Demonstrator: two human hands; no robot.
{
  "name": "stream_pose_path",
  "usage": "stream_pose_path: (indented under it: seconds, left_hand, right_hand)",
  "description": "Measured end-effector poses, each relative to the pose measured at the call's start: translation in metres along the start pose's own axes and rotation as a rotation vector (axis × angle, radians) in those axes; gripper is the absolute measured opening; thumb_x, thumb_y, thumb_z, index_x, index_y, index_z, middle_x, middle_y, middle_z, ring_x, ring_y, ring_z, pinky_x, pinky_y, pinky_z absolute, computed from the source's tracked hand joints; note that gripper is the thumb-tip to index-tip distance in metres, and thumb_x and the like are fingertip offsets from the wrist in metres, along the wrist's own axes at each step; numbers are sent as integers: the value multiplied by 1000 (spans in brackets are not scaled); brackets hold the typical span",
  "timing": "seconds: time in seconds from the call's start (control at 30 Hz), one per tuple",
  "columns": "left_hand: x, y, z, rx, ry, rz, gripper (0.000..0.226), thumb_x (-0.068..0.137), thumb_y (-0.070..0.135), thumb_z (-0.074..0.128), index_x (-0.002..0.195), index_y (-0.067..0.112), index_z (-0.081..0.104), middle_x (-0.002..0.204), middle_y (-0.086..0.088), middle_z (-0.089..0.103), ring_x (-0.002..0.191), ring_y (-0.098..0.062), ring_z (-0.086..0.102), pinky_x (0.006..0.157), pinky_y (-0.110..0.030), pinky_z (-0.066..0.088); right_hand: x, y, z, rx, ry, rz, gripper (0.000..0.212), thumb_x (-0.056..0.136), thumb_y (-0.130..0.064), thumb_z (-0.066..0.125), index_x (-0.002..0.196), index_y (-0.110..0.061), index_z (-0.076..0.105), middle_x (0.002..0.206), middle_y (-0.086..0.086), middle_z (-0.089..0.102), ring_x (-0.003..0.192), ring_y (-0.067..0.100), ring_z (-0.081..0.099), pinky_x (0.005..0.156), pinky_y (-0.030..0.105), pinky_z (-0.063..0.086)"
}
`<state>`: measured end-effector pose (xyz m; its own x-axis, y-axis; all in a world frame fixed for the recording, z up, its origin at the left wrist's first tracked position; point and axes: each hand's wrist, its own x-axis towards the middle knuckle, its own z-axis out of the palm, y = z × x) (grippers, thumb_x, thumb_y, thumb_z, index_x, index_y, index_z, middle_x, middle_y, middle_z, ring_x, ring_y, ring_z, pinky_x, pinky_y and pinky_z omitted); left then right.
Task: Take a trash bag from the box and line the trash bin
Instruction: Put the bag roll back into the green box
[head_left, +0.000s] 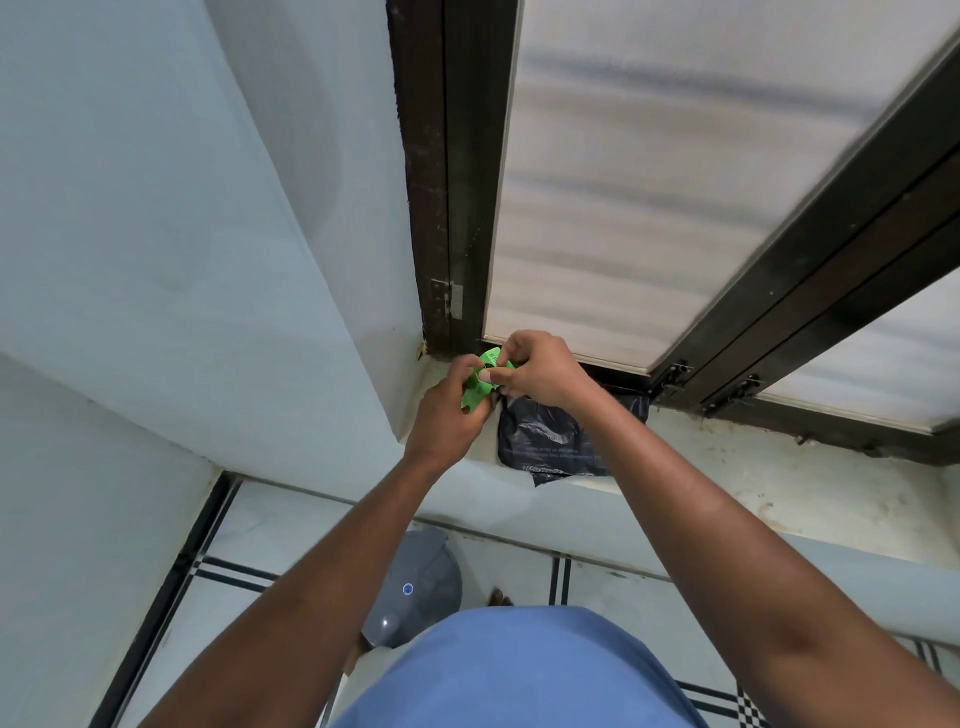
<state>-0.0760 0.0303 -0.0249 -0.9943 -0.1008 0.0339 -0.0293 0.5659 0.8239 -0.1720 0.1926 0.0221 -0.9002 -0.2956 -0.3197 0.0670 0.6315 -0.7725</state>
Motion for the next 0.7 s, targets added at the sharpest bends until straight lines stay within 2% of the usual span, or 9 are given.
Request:
stream_pose_path:
  seconds: [0.07, 0.13, 0.27, 0.37, 0.43, 0.5, 0.57, 0.63, 0.7]
  left_hand:
    - [1, -2, -1, 40, 54, 0, 37, 104, 31, 75, 135, 23, 56, 118, -5, 80, 105, -29, 77, 82, -52, 67]
    - [4, -5, -1, 84, 67, 5, 33, 105, 35, 73, 131, 25, 56, 115, -7, 80, 104, -31, 77, 81, -52, 66]
    - [8, -8, 2, 48, 94, -30, 29, 104, 36, 74, 126, 26, 57, 115, -5, 80, 105, -29, 77, 82, -48, 66]
    - [8, -3, 4, -153, 231, -236, 28, 103, 37, 76, 123, 24, 61, 115, 4, 79, 109, -18, 77, 84, -29, 62]
    - [5, 2, 7, -340, 310, -381, 32, 103, 36, 77, 127, 22, 61, 115, 8, 76, 112, -15, 76, 85, -21, 59]
    - [2, 5, 10, -475, 335, -491, 38, 104, 36, 76, 134, 20, 58, 120, 2, 75, 117, -19, 75, 92, -34, 67]
    - [0, 0, 13, -447, 301, -626, 49, 104, 44, 70, 141, 18, 51, 125, -7, 76, 114, -30, 77, 93, -49, 68]
    - [-4, -11, 15, -378, 237, -775, 60, 102, 49, 66, 143, 7, 50, 125, -18, 77, 111, -39, 78, 86, -46, 67]
    - [-12, -20, 15, -339, 171, -849, 55, 99, 44, 65, 133, 1, 61, 122, -20, 78, 108, -39, 78, 78, -39, 62]
  right_hand:
    - [-5, 4, 1, 163, -51, 25, 22, 97, -29, 87, 108, -15, 73, 107, 13, 84, 97, 29, 85, 91, 49, 70]
    - [-12, 9, 3, 285, -72, 34, 17, 103, -16, 76, 119, -16, 71, 117, 11, 83, 108, 28, 83, 96, 46, 69]
    - [-21, 24, 16, 166, -38, -16, 58, 93, -7, 73, 145, -28, 57, 144, -4, 69, 115, 19, 75, 85, 33, 65]
    - [-21, 38, 32, -156, -37, -32, 87, 87, -25, 88, 163, -27, 45, 147, -5, 61, 124, 19, 67, 101, 39, 60]
    - [-19, 43, 41, -260, 11, -71, 78, 89, -34, 89, 158, -27, 53, 138, 0, 70, 130, 22, 59, 106, 42, 56]
    - [-16, 43, 47, -319, 71, -109, 64, 94, -32, 83, 154, -27, 61, 129, 3, 75, 127, 24, 55, 101, 43, 55]
    - [-13, 38, 50, -417, 77, -135, 56, 95, -28, 81, 150, -26, 67, 125, 2, 77, 121, 26, 51, 97, 45, 54]
    - [-8, 34, 55, -553, 33, -150, 52, 95, -27, 81, 145, -24, 69, 122, 3, 77, 118, 29, 50, 93, 47, 53]
    - [-5, 31, 61, -654, -10, -167, 50, 96, -26, 79, 145, -21, 69, 124, 6, 76, 119, 33, 50, 93, 47, 54]
